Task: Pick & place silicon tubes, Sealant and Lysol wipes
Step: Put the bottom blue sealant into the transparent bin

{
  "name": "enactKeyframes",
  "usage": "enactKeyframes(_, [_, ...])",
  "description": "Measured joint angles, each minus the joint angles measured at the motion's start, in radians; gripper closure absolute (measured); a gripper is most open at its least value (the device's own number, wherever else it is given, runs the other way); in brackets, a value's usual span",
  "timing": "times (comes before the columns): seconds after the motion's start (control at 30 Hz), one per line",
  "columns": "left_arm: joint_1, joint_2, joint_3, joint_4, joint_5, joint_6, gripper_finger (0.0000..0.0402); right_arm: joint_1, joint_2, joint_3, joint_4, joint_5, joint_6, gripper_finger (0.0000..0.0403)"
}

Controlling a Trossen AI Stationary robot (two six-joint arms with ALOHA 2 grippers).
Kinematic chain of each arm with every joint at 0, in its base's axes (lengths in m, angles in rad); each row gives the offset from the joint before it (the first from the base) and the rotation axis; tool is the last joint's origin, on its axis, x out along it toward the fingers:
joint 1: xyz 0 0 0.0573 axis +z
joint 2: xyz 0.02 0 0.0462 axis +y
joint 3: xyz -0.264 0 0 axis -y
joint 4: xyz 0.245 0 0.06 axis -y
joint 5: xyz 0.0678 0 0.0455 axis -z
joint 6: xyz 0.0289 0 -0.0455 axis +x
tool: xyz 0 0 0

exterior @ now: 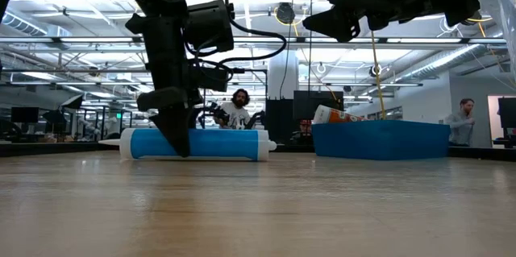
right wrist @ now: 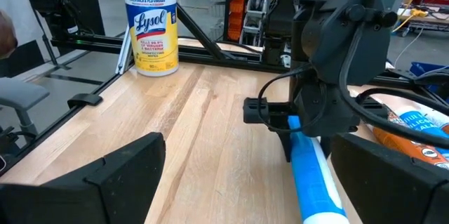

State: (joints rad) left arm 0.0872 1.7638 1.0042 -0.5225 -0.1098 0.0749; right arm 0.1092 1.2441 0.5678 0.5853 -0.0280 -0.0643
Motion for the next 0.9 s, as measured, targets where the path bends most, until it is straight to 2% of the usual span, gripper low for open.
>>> enactKeyframes(0.1, [0.000, -0.019, -0.002, -0.009, -0.073, 0.002, 0.0183, -0.001, 0.000, 0.000, 0.003, 0.001, 0.000, 0.0026])
enactKeyframes(0.23, [-0.013, -0.105, -0.002, -0.030, -0.133, 0.010, 0.0183, -0.011, 0.000, 0.000, 0.022, 0.014, -0.002, 0.0026])
enactKeyframes(0.4, [-0.056, -0.268, -0.002, -0.008, -0.116, 0.036, 0.0183, -0.012, 0.000, 0.000, 0.023, 0.156, -0.021, 0.0026])
enactKeyframes(0.6, [-0.113, -0.447, -0.002, 0.079, -0.049, 0.131, 0.0183, -0.012, 0.000, 0.000, 0.011, 0.345, -0.031, 0.0026])
enactKeyframes(0.67, [-0.121, -0.483, -0.002, 0.117, -0.022, 0.161, 0.0183, -0.012, 0.000, 0.000, 0.010, 0.369, -0.031, 0.0026])
enactKeyframes(0.8, [-0.115, -0.516, -0.066, 0.328, 0.076, 0.247, 0.0183, -0.012, 0.000, 0.000, 0.010, 0.372, -0.028, 0.0026])
enactKeyframes(0.9, [-0.084, -0.517, -0.138, 0.486, 0.218, 0.288, 0.0183, -0.012, 0.000, 0.000, 0.013, 0.372, -0.027, 0.0026])
